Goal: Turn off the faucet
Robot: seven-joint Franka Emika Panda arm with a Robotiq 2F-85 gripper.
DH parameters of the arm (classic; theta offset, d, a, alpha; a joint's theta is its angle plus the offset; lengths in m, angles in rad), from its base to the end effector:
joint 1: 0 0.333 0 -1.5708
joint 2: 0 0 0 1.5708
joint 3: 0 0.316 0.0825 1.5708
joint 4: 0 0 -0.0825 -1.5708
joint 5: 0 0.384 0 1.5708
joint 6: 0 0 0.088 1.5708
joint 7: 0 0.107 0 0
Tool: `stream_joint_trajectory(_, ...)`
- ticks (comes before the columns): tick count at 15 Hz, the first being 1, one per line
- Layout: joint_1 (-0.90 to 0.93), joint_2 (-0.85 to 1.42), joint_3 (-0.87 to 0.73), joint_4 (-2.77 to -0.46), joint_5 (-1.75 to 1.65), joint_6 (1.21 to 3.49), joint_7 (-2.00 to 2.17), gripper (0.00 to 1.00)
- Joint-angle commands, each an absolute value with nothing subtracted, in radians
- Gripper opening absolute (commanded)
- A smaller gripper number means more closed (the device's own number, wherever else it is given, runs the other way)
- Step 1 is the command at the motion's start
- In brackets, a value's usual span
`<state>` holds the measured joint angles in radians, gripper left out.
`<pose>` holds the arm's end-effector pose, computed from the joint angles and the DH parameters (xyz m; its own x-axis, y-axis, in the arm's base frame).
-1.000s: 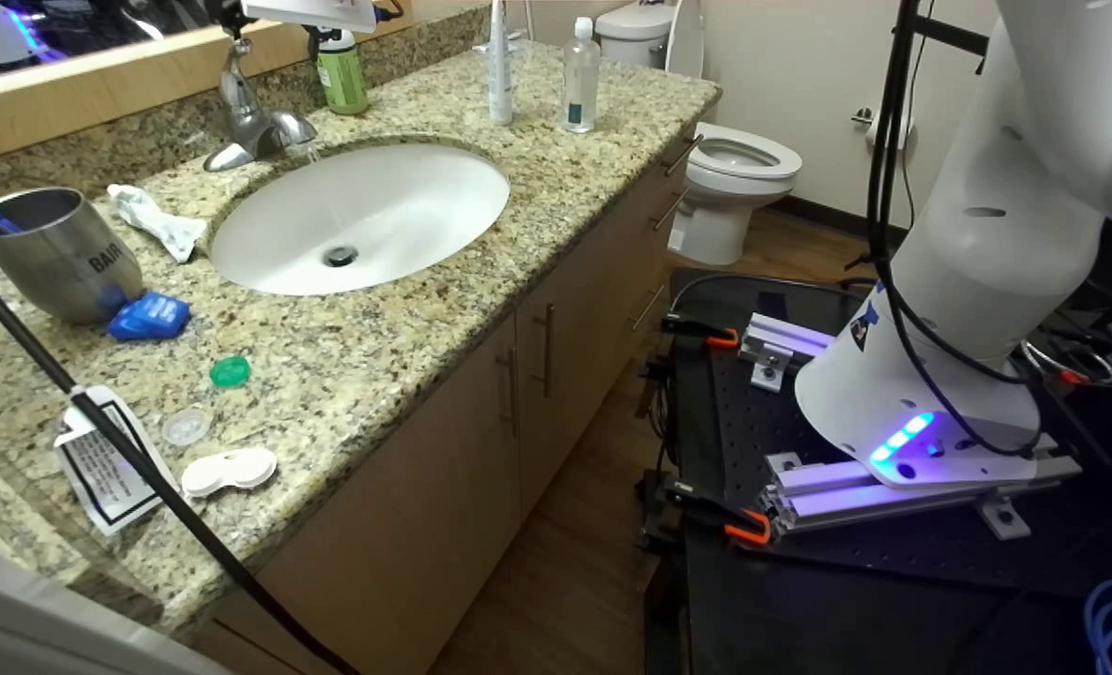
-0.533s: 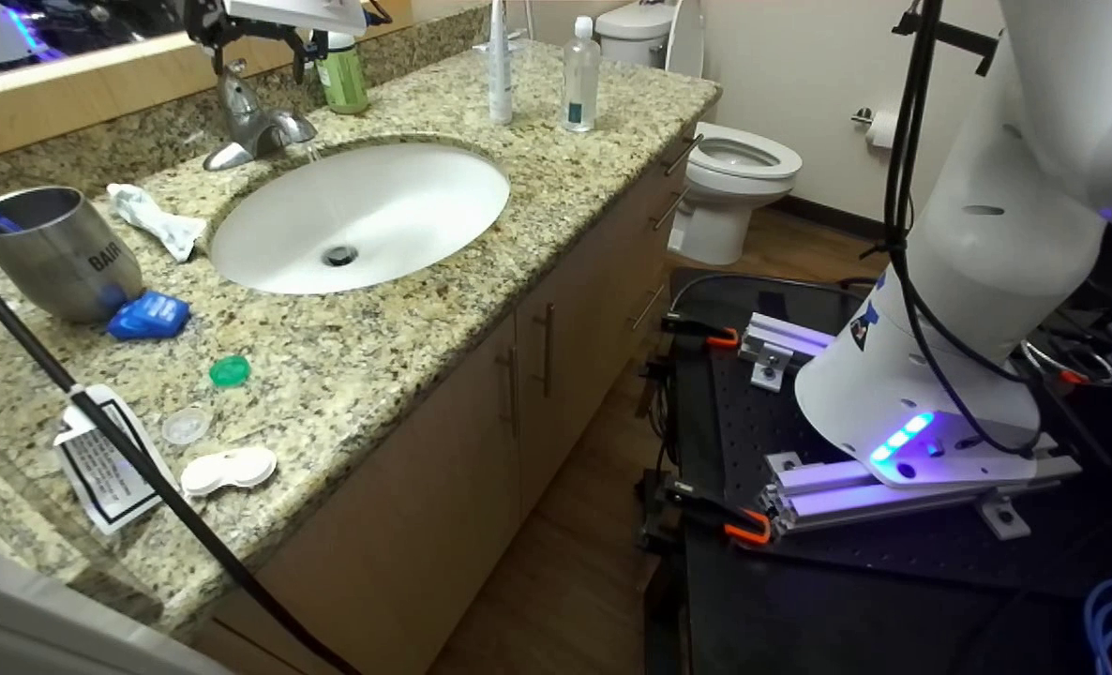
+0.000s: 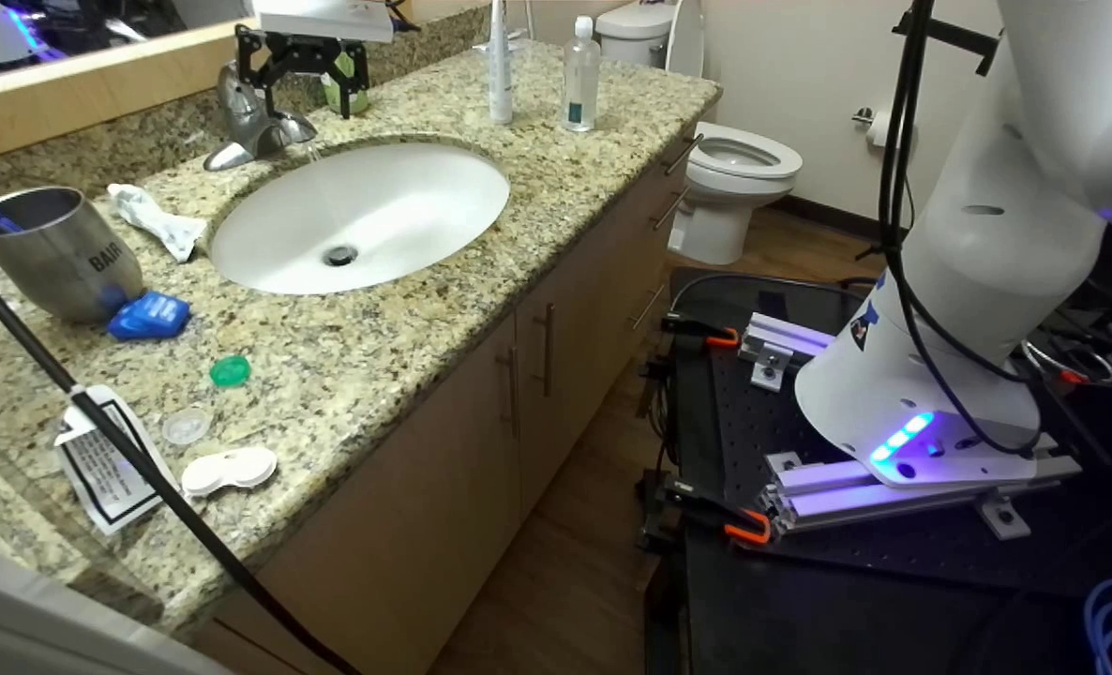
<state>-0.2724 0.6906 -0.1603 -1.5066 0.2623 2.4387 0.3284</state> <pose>0.6771 -0.2878 0.2878 0.6025 -0.7742 0.1940 -0.7528 -0.6320 -0.1842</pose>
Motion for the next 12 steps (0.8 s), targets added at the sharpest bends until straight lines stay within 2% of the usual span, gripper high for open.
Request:
stream_joint_trajectory(1, -0.306, 0.702, -0.147, -1.436, 0.306, 2.327, 0.341, 1.0)
stream_joint_trajectory(6, -0.348, 0.671, -0.098, -1.385, 0.422, 2.205, 0.311, 1.0)
stream_joint_trajectory(12, -0.339, 0.684, -0.102, -1.334, 0.464, 2.248, 0.316, 1.0)
